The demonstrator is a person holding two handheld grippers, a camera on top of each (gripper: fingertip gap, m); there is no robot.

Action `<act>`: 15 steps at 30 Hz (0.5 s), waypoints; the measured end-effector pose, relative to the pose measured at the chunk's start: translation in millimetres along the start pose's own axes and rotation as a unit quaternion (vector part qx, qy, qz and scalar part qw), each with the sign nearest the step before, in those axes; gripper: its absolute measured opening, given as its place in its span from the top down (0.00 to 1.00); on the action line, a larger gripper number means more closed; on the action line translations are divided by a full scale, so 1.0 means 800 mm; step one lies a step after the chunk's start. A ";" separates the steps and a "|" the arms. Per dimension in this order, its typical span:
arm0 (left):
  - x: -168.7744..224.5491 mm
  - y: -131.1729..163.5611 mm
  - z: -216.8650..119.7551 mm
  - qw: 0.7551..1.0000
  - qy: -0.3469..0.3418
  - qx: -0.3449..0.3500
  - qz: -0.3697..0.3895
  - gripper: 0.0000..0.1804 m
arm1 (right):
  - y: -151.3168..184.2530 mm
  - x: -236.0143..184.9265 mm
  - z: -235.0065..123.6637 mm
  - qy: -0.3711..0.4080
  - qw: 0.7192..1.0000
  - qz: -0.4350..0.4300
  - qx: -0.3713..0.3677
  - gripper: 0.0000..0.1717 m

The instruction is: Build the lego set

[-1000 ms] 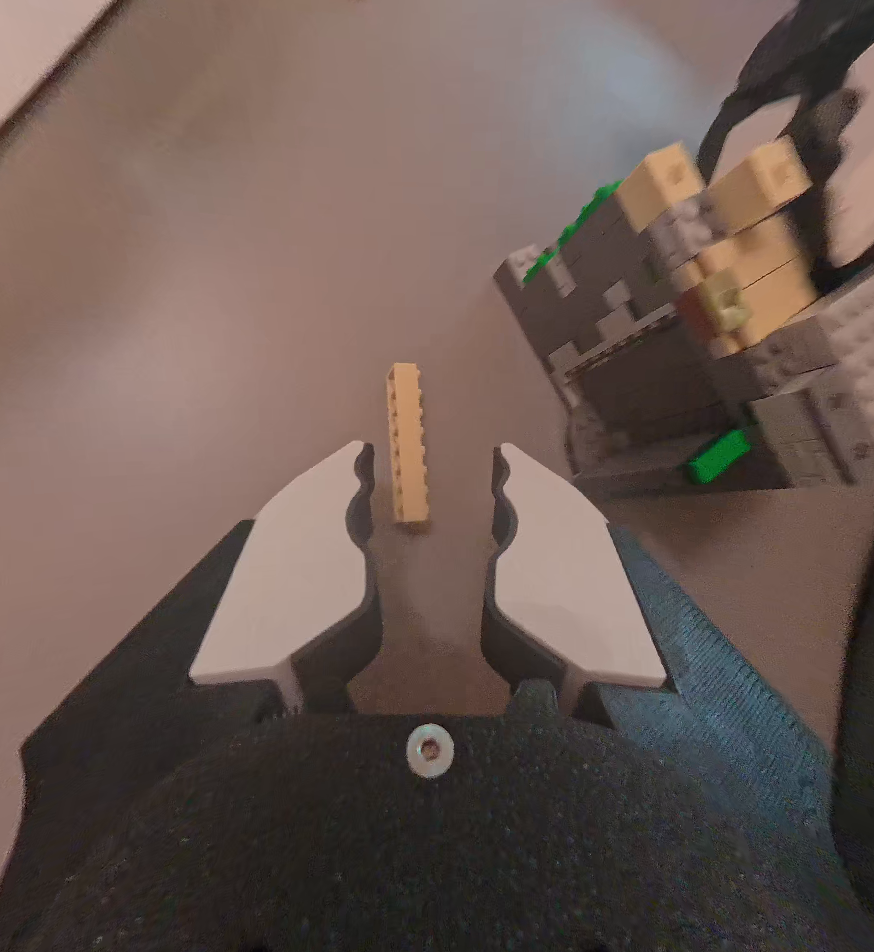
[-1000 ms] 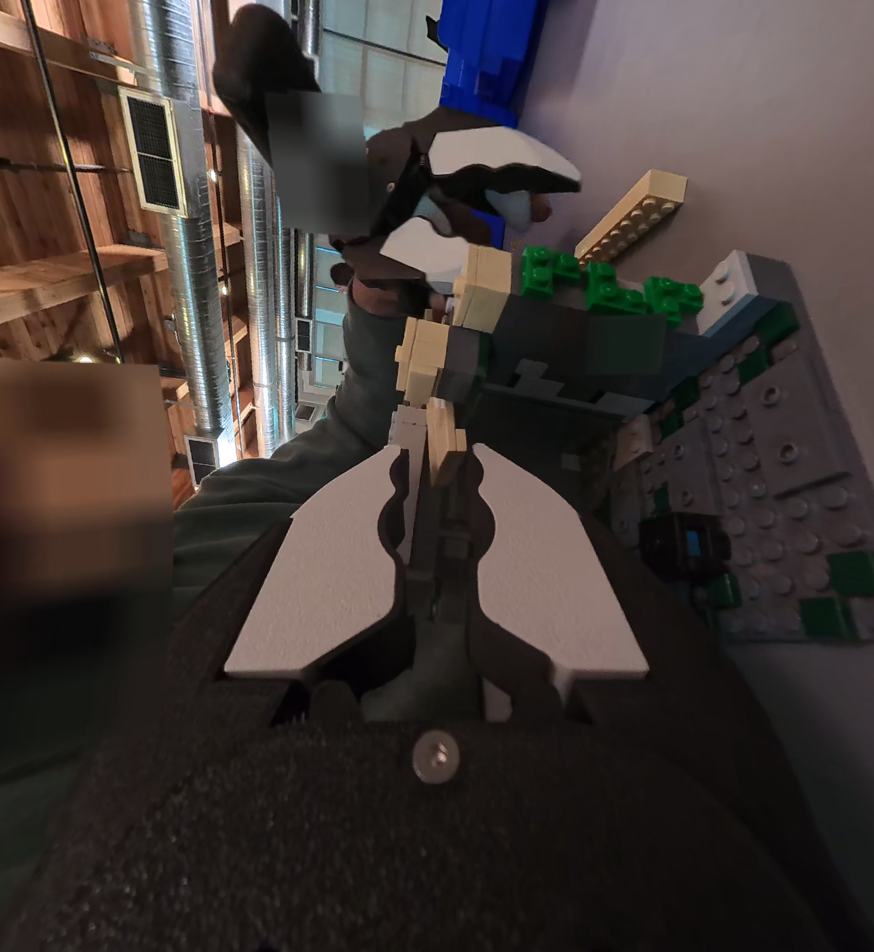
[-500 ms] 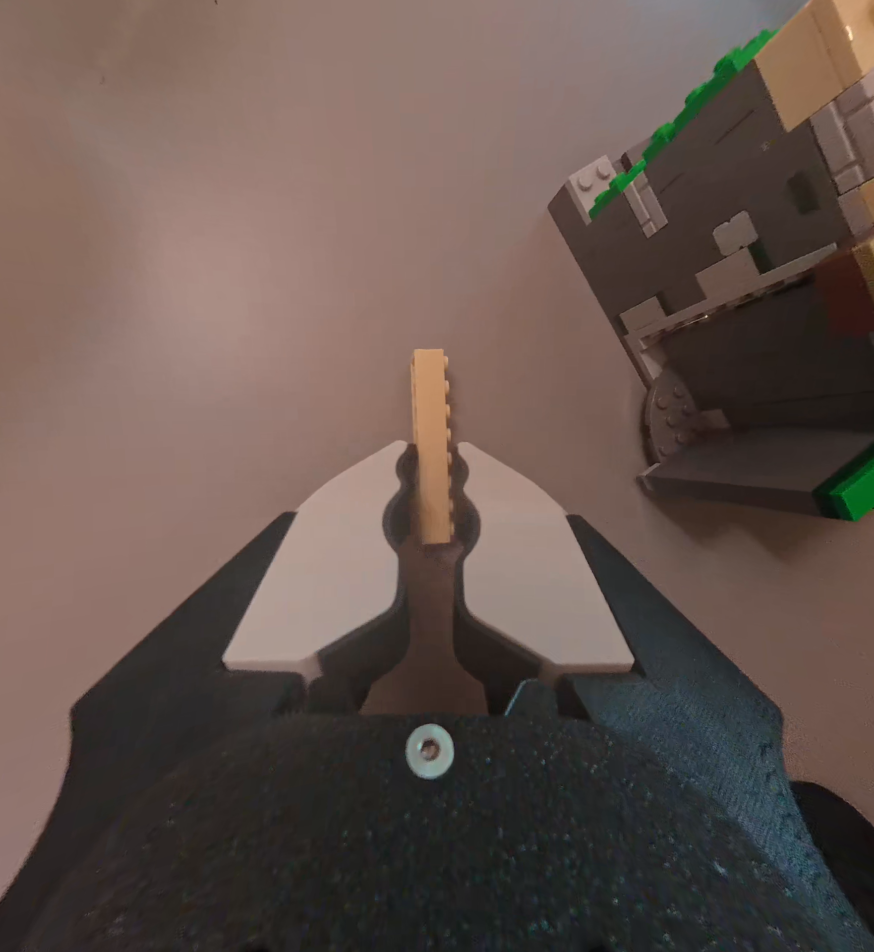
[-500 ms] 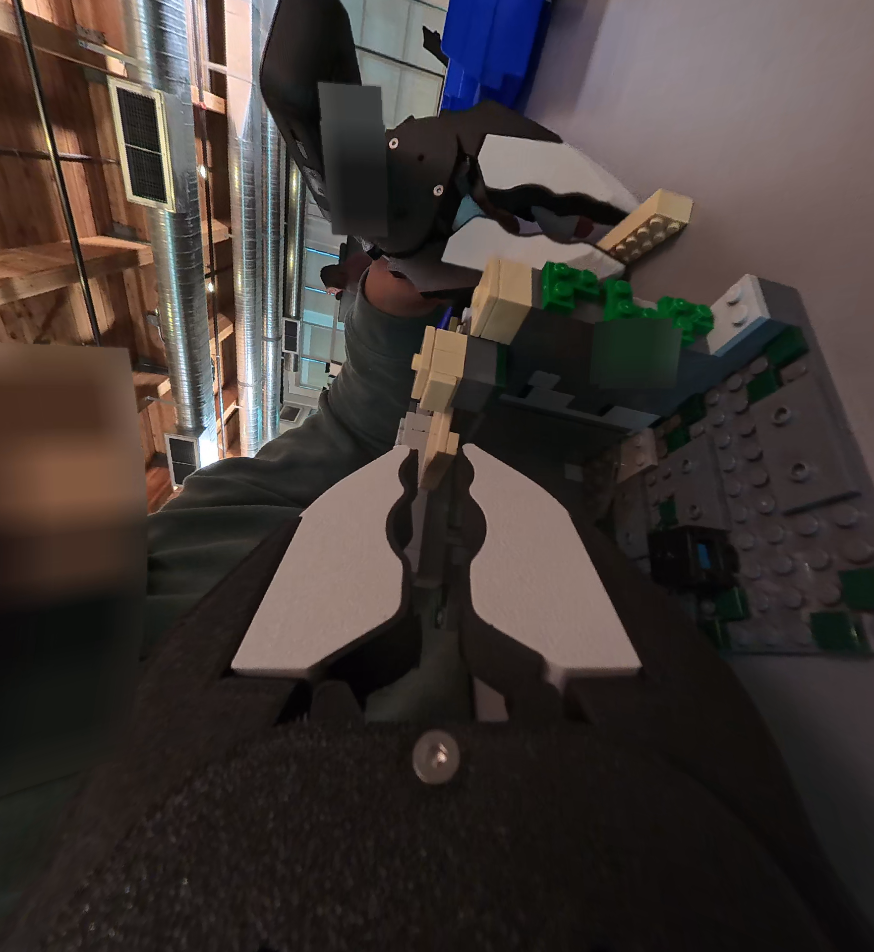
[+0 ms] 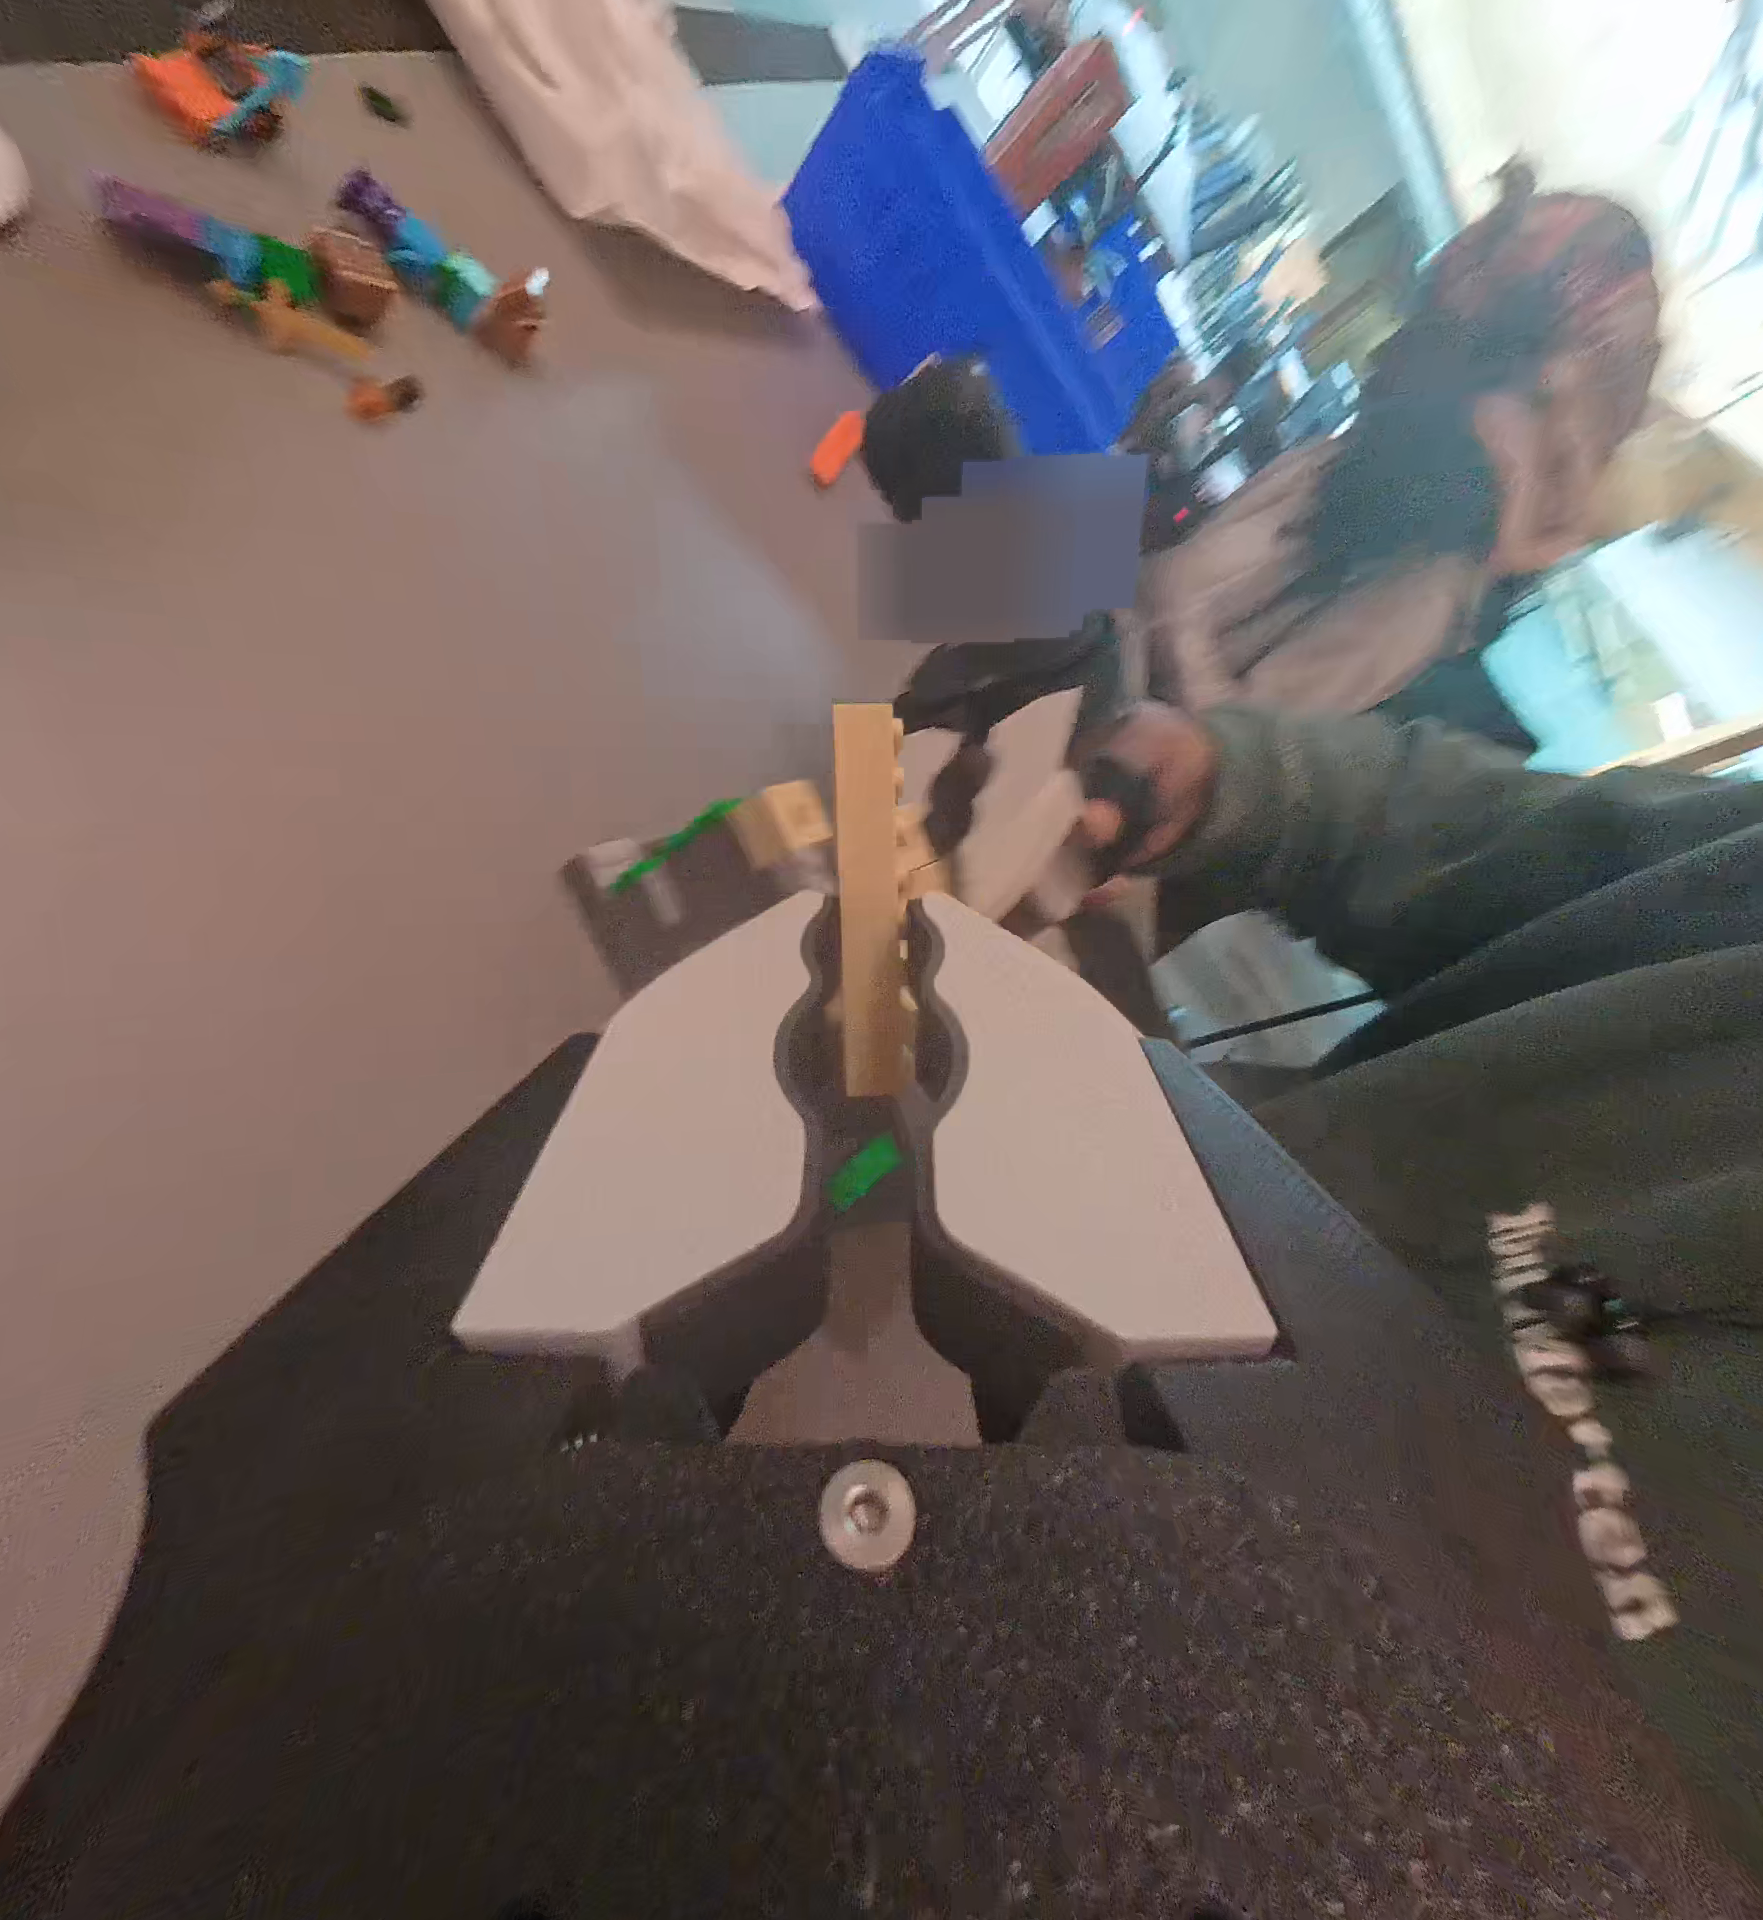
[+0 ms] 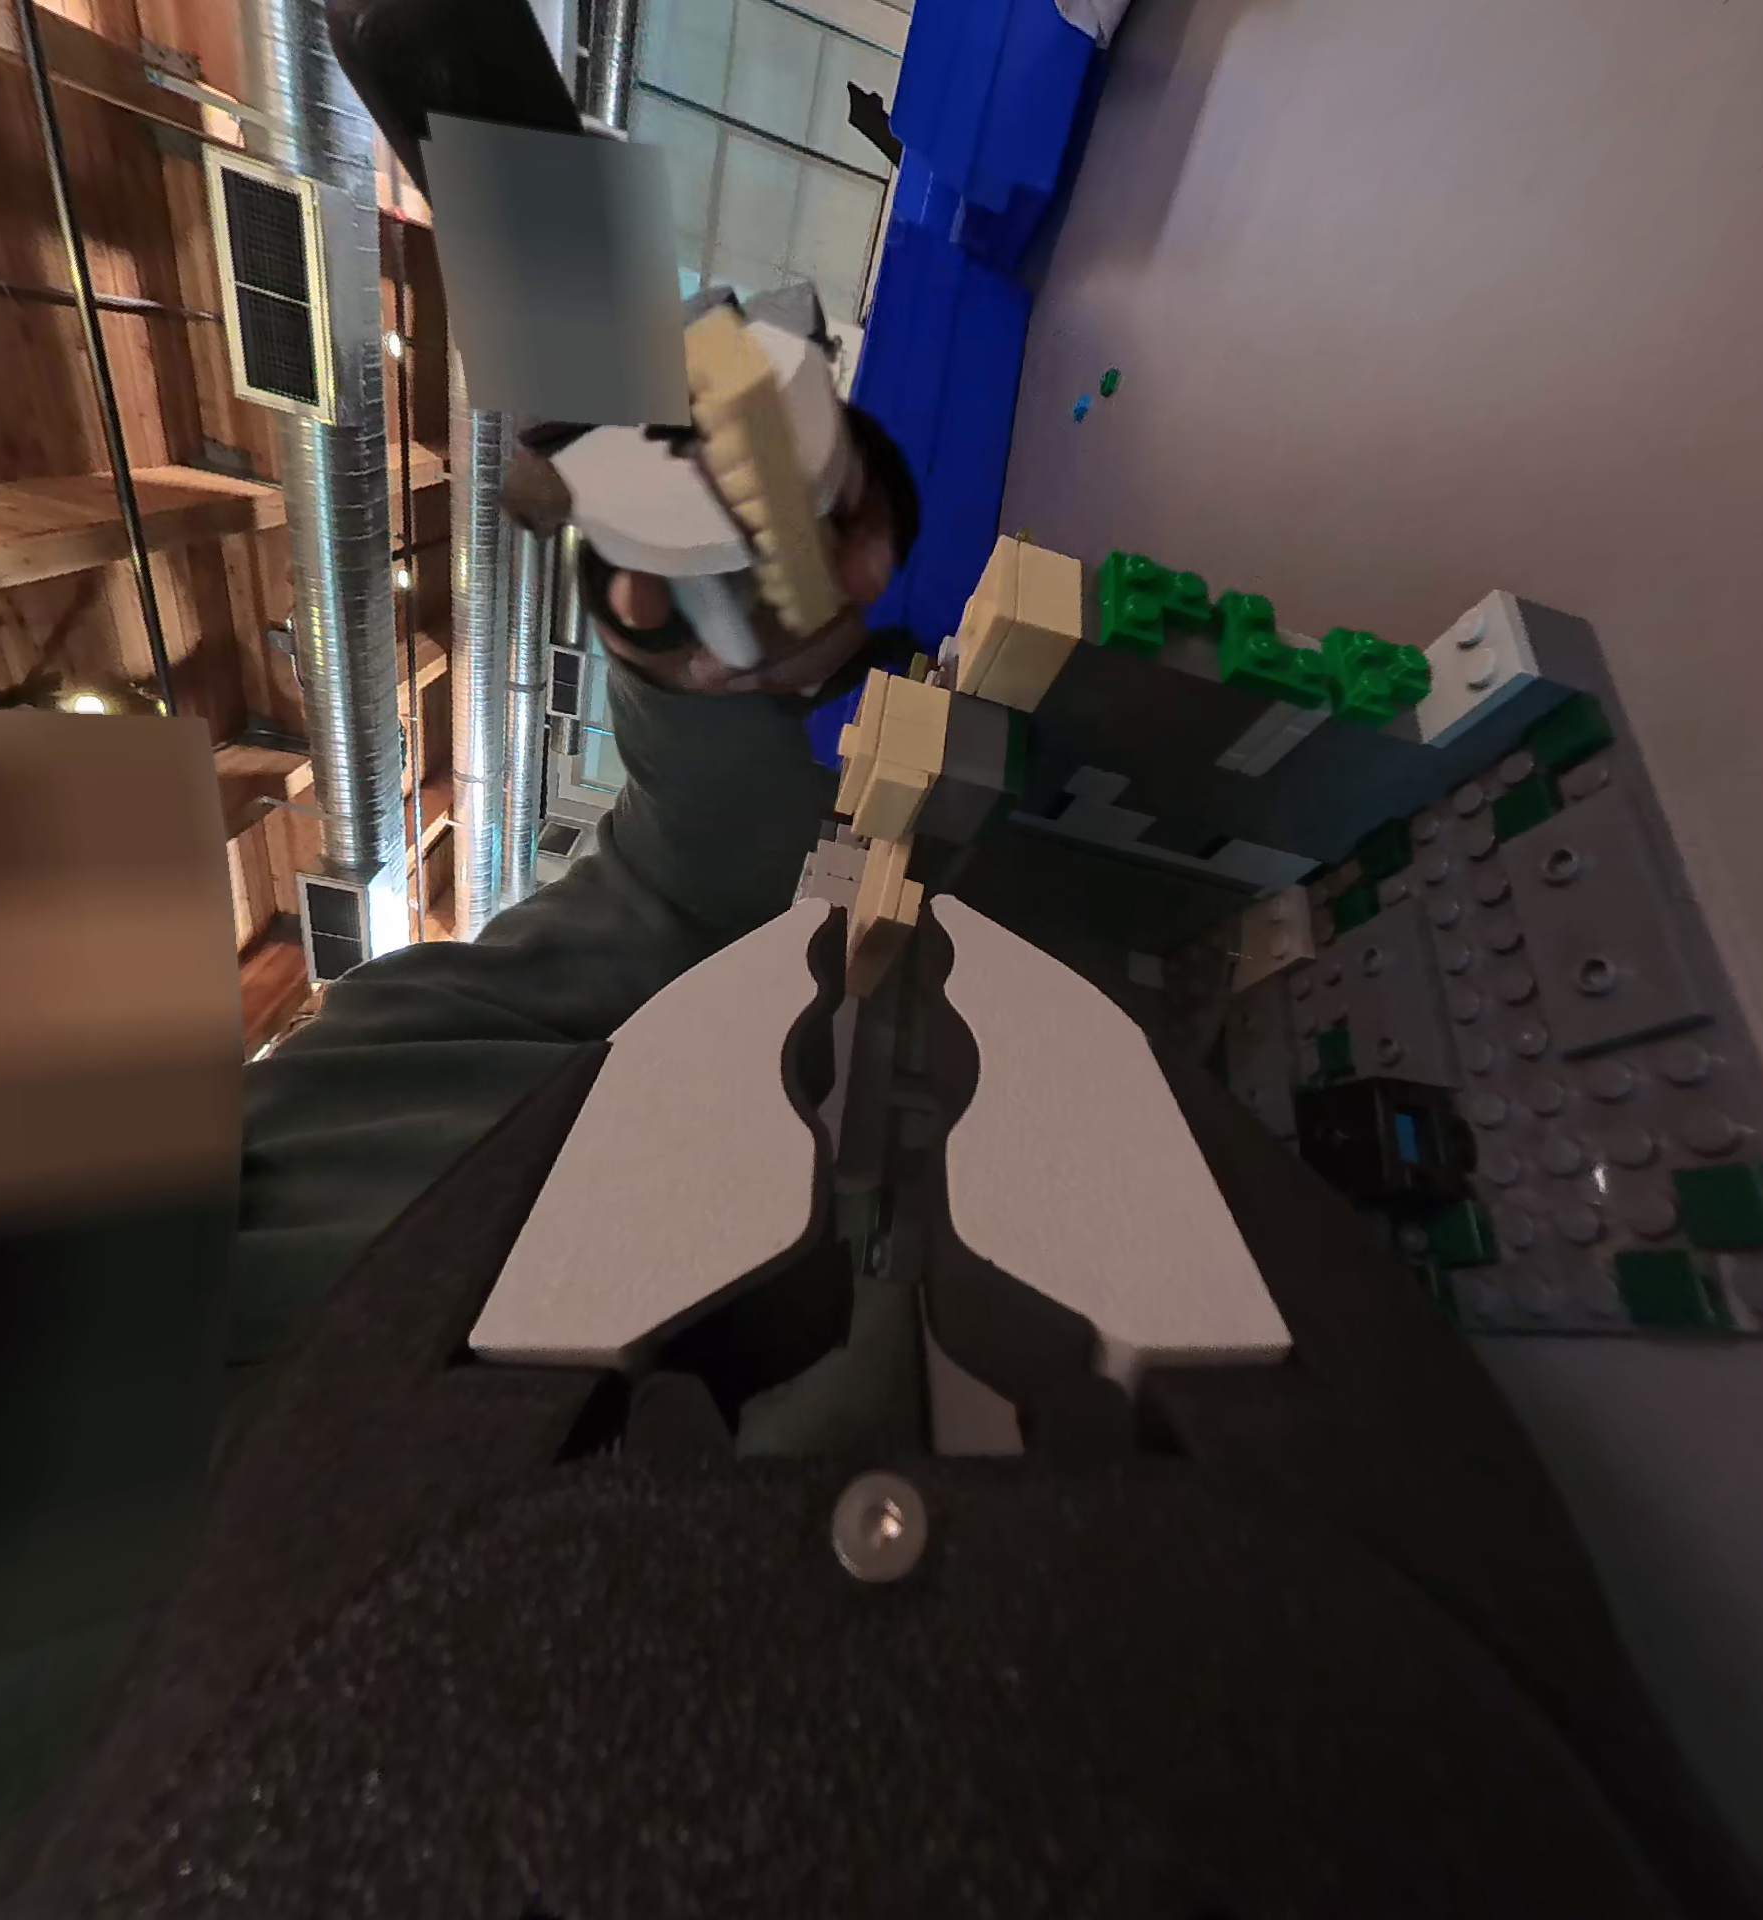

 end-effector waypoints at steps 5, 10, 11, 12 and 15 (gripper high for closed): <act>0.032 0.008 0.026 0.997 0.038 0.017 -0.064 0.94 | 0.001 -0.001 0.000 -0.006 1.000 -0.007 0.003 0.93; 0.030 0.020 0.042 0.997 0.019 0.011 -0.072 0.93 | 0.002 -0.002 0.000 -0.013 1.000 -0.008 0.003 0.93; 0.030 0.023 0.044 0.997 0.018 0.009 -0.074 0.93 | 0.002 -0.002 0.000 -0.014 1.000 -0.009 0.002 0.93; 0.029 0.025 0.044 0.998 0.013 0.007 -0.067 0.93 | 0.002 -0.002 0.000 -0.015 1.000 -0.011 0.001 0.93; 0.025 0.031 0.045 0.999 -0.002 0.001 -0.049 0.91 | 0.001 -0.003 0.000 -0.018 1.000 -0.012 0.000 0.93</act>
Point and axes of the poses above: each gripper's, where its closed fingertips meet, z out along the fingers, y out of its underside, x = y × z across the jaws, the point moved 1 cm from there along -z, back along the fingers, and after that the axes turned 3 degrees about x, right-handed, at the moved point
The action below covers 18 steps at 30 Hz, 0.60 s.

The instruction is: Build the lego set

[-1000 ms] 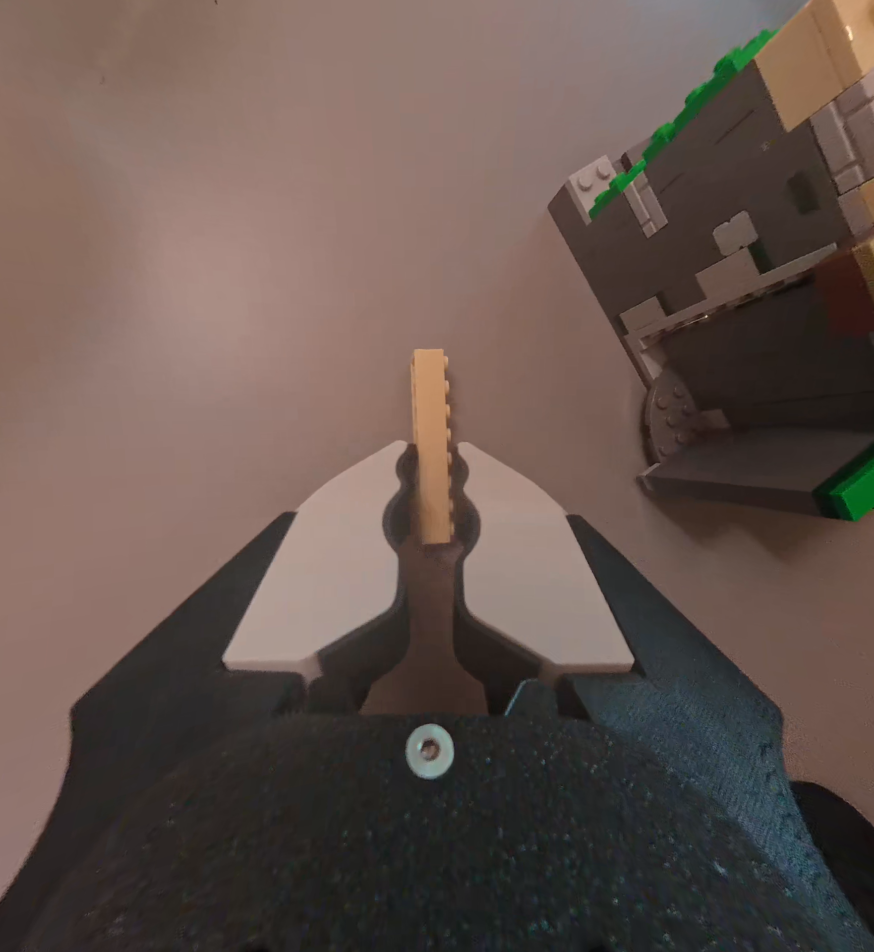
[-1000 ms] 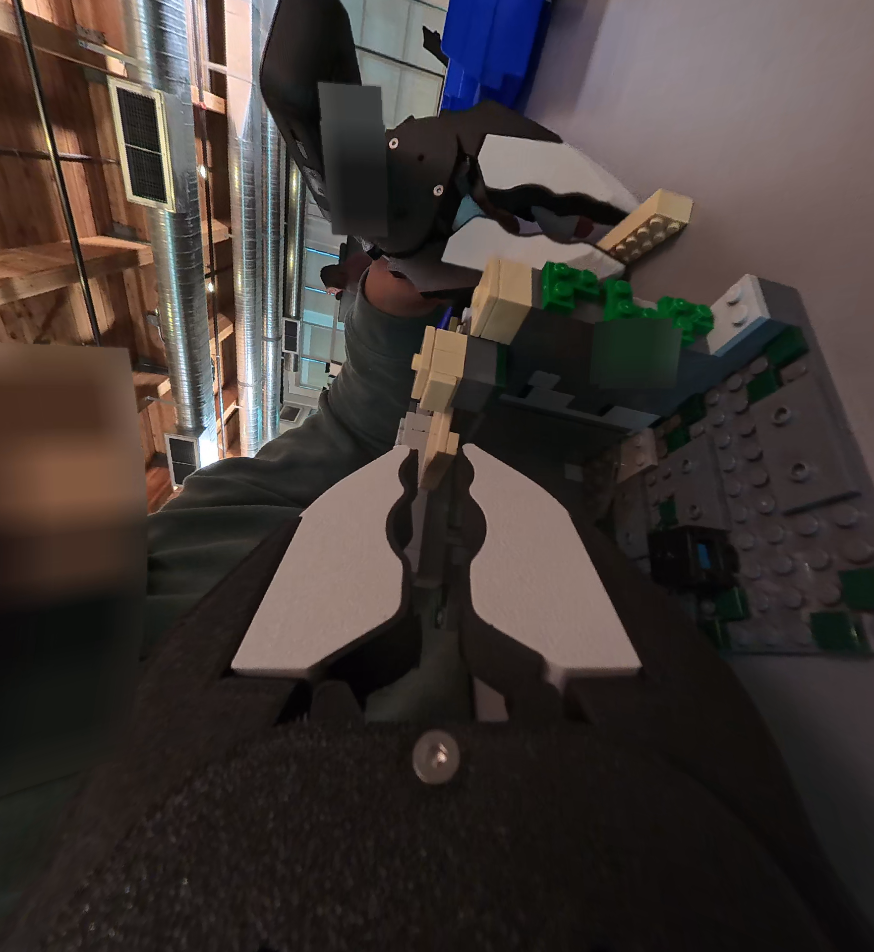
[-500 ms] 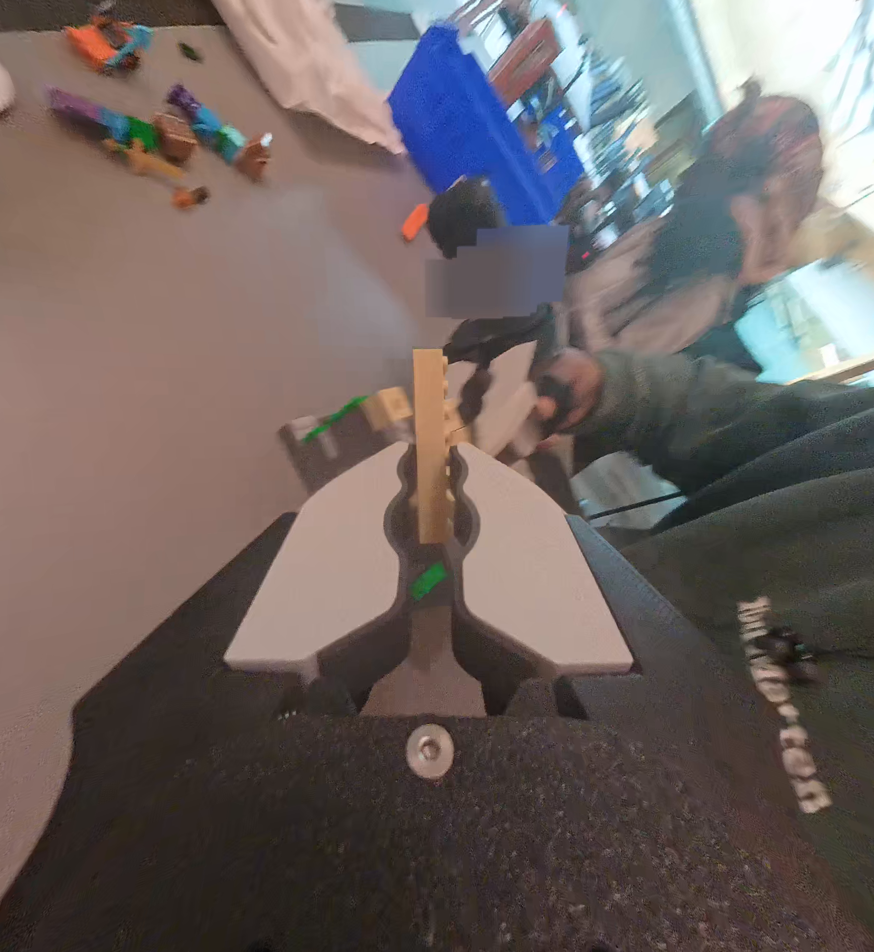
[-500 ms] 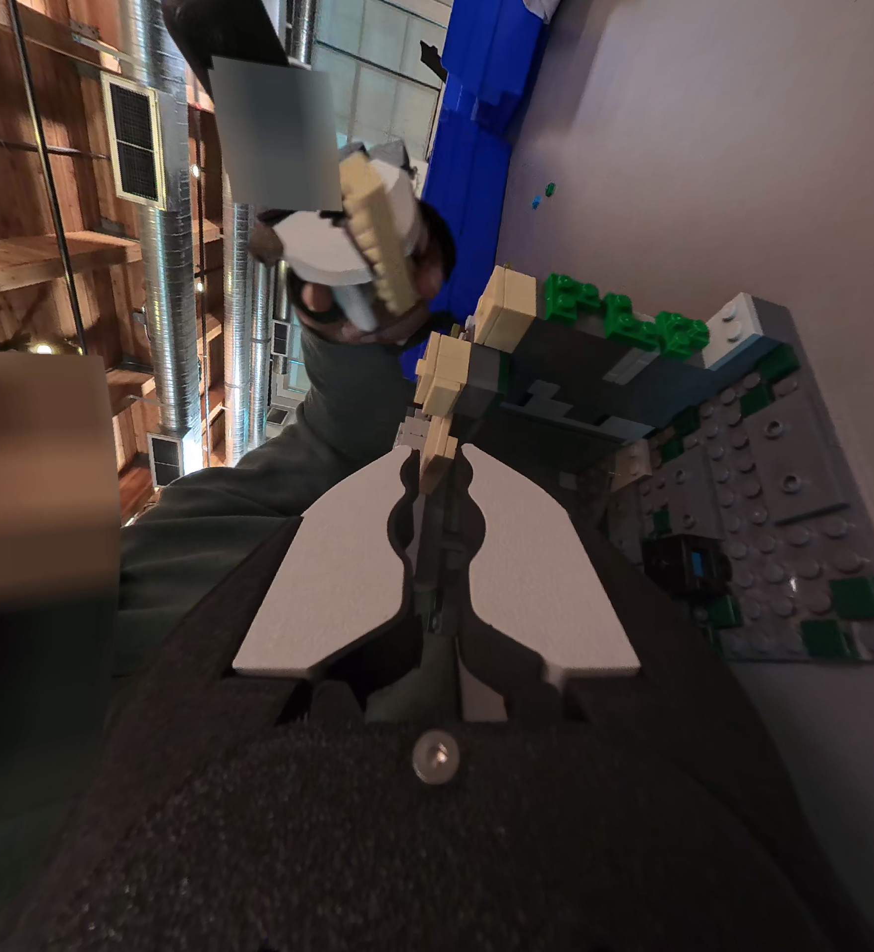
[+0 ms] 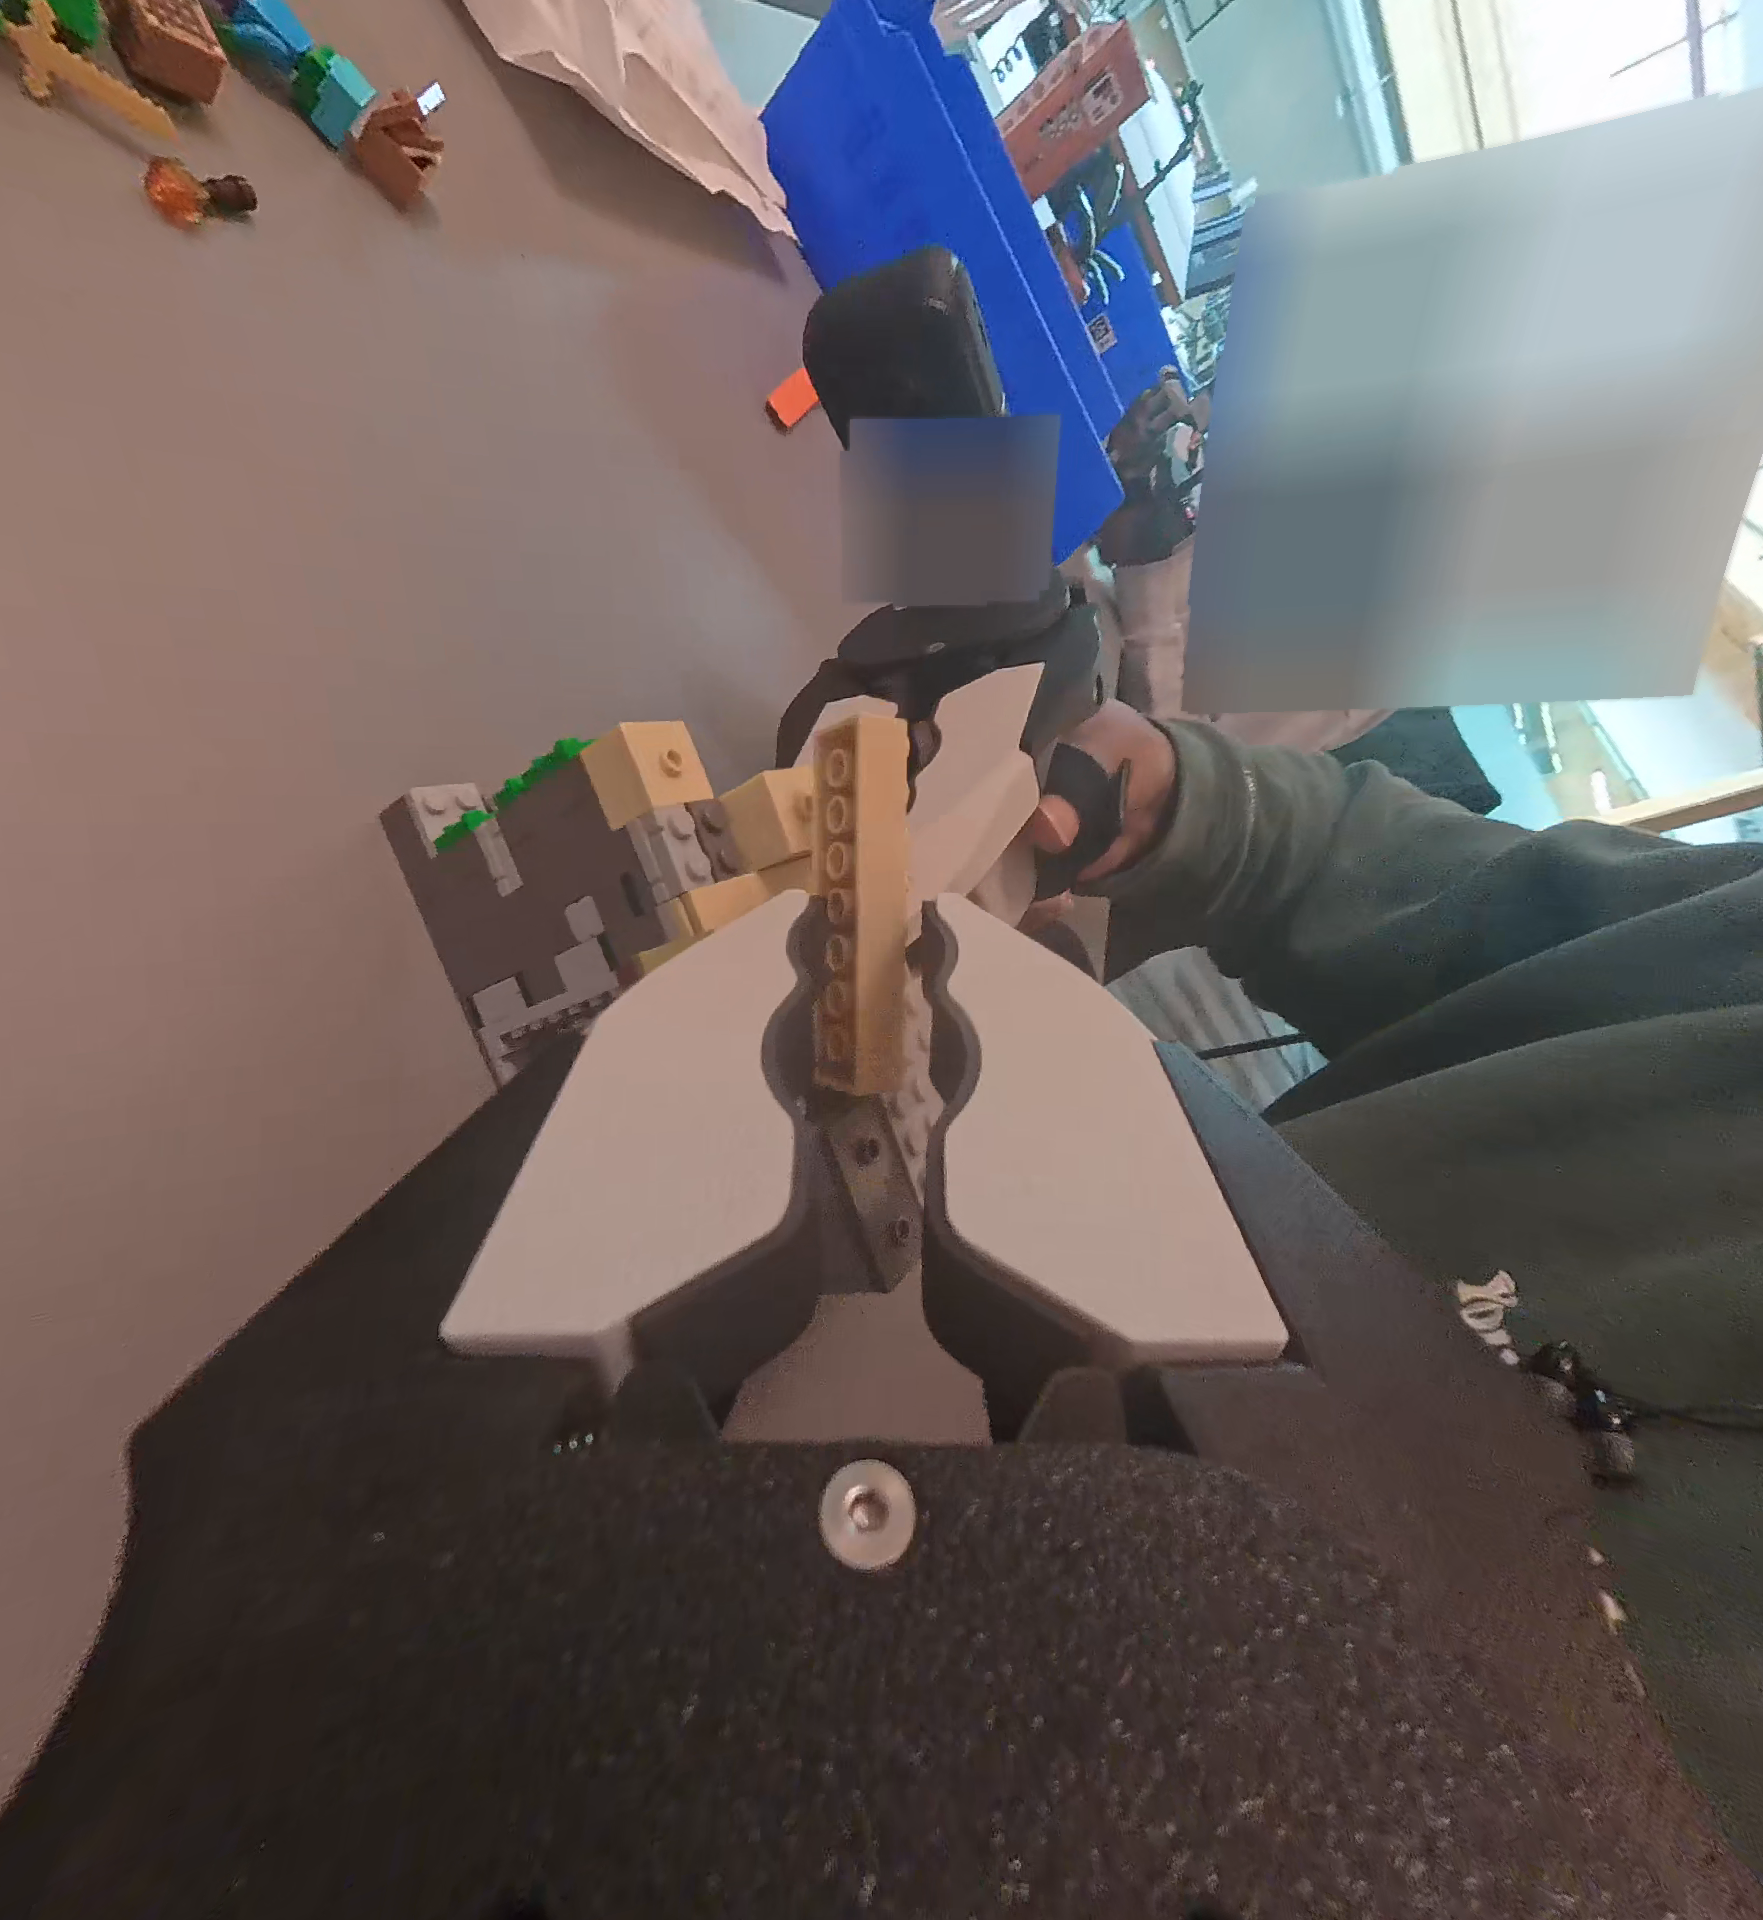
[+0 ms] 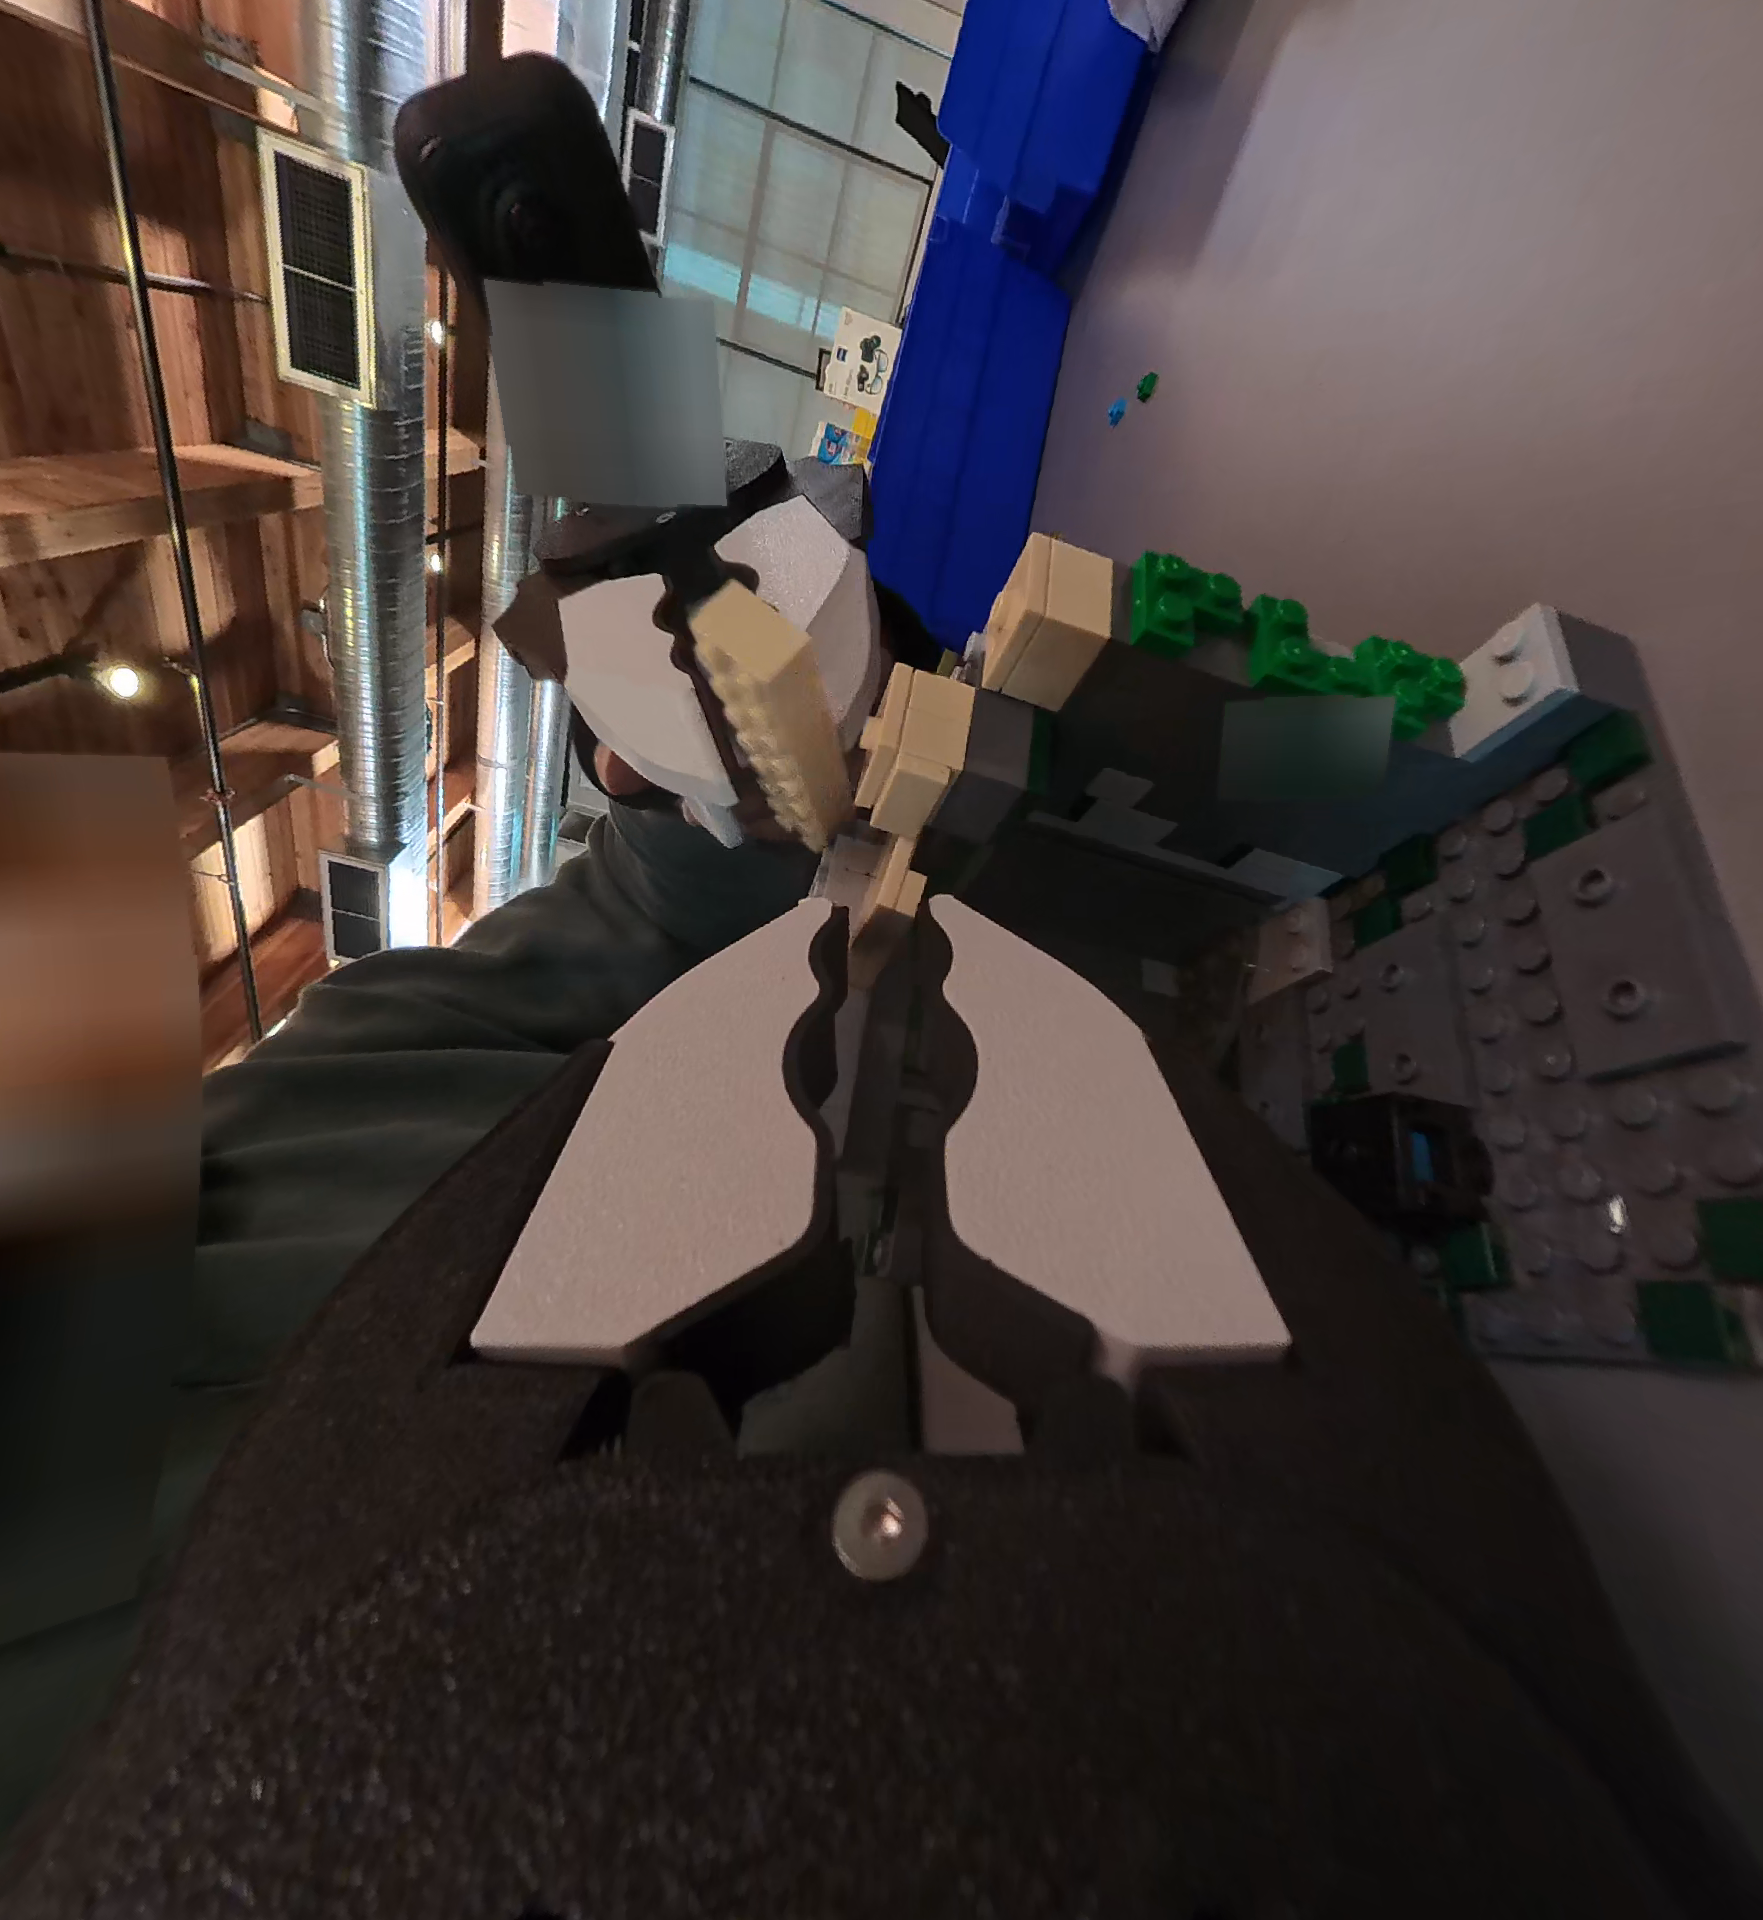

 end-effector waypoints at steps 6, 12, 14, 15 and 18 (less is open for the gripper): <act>-0.005 0.002 -0.005 0.999 -0.027 -0.003 0.042 0.88 | 0.000 -0.001 0.002 -0.002 1.000 0.000 -0.001 0.93; 0.000 0.007 -0.014 0.983 -0.071 -0.044 0.164 0.86 | 0.000 0.000 0.002 -0.001 1.000 0.002 0.000 0.93; 0.004 0.010 -0.017 0.972 -0.090 -0.065 0.209 0.84 | 0.000 0.000 0.001 -0.001 1.000 0.002 0.000 0.93; 0.003 0.010 -0.018 0.964 -0.104 -0.077 0.234 0.82 | 0.000 0.000 0.001 0.000 1.000 0.003 0.000 0.93; 0.004 0.006 -0.015 0.937 -0.142 -0.108 0.301 0.82 | 0.001 0.001 0.002 0.000 1.000 0.001 0.000 0.93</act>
Point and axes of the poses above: each gripper's, where its closed fingertips meet, z out along the fingers, y out of its underside, x = y × z across the jaws, the point moved 1 cm from there along -z, back along the fingers, and after that the axes turned 3 degrees about x, right-handed, at the moved point
